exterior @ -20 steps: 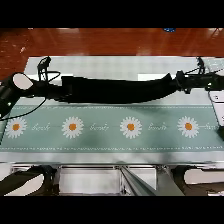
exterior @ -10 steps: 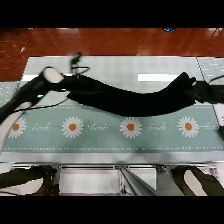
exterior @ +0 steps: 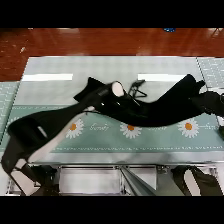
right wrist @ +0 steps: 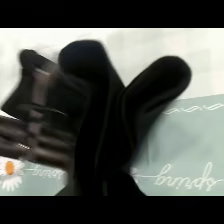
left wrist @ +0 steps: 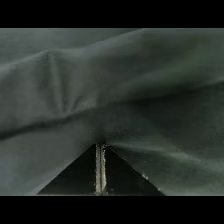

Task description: Fold the shirts.

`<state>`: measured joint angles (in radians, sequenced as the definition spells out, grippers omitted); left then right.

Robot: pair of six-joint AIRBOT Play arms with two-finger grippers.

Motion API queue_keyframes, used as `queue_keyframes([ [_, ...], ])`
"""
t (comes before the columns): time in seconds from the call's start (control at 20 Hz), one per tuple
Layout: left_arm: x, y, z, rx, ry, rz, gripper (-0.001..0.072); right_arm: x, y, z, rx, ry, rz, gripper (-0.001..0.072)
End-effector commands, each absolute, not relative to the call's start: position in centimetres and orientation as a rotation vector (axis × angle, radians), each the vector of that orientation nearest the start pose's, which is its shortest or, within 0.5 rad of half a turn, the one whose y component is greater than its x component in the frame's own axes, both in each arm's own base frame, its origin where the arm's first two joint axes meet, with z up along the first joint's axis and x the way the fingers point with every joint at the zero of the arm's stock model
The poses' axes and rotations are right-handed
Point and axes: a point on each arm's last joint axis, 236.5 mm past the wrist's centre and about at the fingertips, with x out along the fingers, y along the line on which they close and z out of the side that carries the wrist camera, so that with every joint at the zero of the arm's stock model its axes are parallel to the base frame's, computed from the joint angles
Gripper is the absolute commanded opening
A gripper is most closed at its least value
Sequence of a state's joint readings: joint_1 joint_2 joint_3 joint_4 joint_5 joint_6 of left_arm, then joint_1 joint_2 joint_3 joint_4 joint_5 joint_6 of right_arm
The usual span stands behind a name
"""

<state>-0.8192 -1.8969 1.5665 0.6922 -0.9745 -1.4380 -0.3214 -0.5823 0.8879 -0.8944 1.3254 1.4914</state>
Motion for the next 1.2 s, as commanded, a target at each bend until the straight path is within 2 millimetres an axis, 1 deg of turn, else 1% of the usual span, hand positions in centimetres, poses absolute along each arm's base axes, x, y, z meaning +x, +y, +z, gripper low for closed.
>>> queue_keyframes([
  [0.0,21.3,-52.0,-6.6,-0.279,1.576,-1.105,0.0017,26.4,6.5,15.9,0.561,0.859,0.260,0.0024],
  [0.05,21.6,-52.0,-6.3,-0.284,1.565,-1.119,0.0016,26.4,6.5,15.9,0.561,0.859,0.260,0.0024],
  [0.1,22.4,-51.6,-6.0,-0.291,1.554,-1.121,0.0017,26.4,6.5,16.0,0.562,0.858,0.261,0.0024],
  [0.2,26.0,-49.6,-4.8,-0.331,1.539,-1.102,0.0016,26.4,6.8,16.2,0.574,0.854,0.273,0.0024],
  [0.25,28.6,-47.8,-3.7,-0.366,1.512,-1.077,0.0016,26.5,7.0,16.5,0.586,0.846,0.284,0.0024],
  [0.3,31.4,-45.8,-2.4,-0.407,1.479,-1.046,0.0016,26.7,7.2,16.8,0.596,0.833,0.290,0.0024],
  [0.35,34.5,-43.4,-0.6,-0.453,1.429,-1.009,0.0016,27.0,7.4,17.1,0.610,0.818,0.302,0.0024],
  [0.4,37.1,-40.9,1.3,-0.491,1.377,-0.978,0.0016,27.4,7.9,17.5,0.628,0.804,0.329,0.0024],
  [0.45,39.5,-37.9,3.7,-0.515,1.312,-0.955,0.0017,27.9,8.5,18.0,0.659,0.792,0.367,0.0023],
  [0.55,42.4,-32.4,8.1,-0.527,1.186,-0.924,0.0016,29.5,10.0,18.9,0.718,0.767,0.450,0.0024],
  [0.6,43.1,-29.7,9.8,-0.531,1.131,-0.899,0.0016,30.4,11.1,18.9,0.718,0.772,0.480,0.0024],
  [0.65,43.3,-27.0,11.1,-0.539,1.086,-0.865,0.0016,31.5,12.5,18.9,0.710,0.783,0.512,0.0024],
  [0.7,42.9,-24.6,11.9,-0.537,1.050,-0.838,0.0016,32.7,14.6,18.8,0.699,0.798,0.557,0.0024],
  [0.75,42.2,-22.6,12.3,-0.533,1.025,-0.814,0.0016,34.0,17.1,18.6,0.688,0.815,0.602,0.0024],
  [0.85,40.1,-19.3,12.1,-0.540,0.998,-0.759,0.0016,36.0,22.4,17.5,0.661,0.861,0.683,0.0024],
  [0.95,37.9,-17.3,11.0,-0.567,0.993,-0.700,0.0017,38.0,28.0,15.3,0.637,0.918,0.741,0.0024],
  [1.0,37.0,-16.7,10.3,-0.582,0.999,-0.678,0.0016,38.8,30.4,13.9,0.629,0.948,0.762,0.0024],
  [1.05,35.8,-16.6,9.6,-0.584,1.007,-0.671,0.0016,39.5,32.7,12.4,0.618,0.979,0.778,0.0024],
  [1.15,33.9,-17.0,8.1,-0.587,1.042,-0.676,0.0016,40.8,36.2,9.1,0.601,1.036,0.796,0.0024],
])
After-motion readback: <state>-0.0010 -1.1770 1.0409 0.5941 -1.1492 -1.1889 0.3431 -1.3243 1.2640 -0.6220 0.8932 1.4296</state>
